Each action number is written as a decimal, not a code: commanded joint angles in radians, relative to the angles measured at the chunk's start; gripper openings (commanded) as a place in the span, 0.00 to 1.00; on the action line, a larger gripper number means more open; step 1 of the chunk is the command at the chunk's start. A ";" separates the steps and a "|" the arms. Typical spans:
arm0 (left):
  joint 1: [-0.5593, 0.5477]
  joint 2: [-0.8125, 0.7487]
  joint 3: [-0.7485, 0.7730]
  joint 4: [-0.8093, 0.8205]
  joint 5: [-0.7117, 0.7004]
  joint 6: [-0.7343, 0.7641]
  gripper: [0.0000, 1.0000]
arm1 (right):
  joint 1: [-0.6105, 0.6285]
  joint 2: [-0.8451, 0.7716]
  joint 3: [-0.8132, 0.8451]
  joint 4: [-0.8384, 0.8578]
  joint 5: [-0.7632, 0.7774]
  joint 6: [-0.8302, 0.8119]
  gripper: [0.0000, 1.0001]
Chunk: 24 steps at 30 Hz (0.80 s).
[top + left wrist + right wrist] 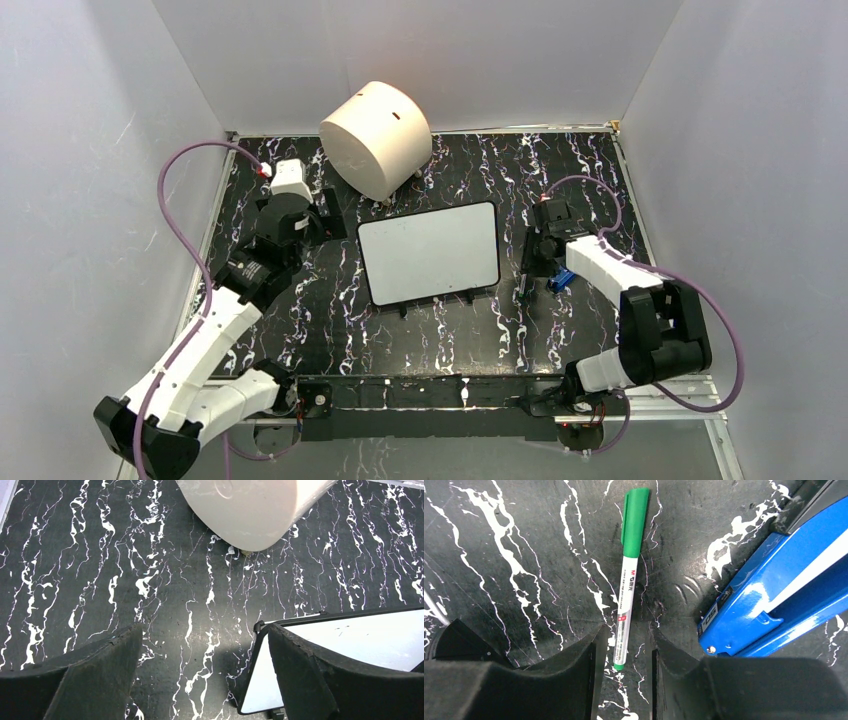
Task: Write a sentence on the whiteboard
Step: Open the whiteboard marker.
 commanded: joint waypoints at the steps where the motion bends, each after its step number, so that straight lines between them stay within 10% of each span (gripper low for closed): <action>1: 0.038 -0.054 -0.030 0.048 0.030 0.003 0.93 | 0.008 0.038 0.045 0.044 0.006 0.033 0.41; 24: 0.123 -0.096 -0.070 0.106 0.269 0.010 0.94 | 0.028 0.094 0.029 0.075 0.071 -0.016 0.00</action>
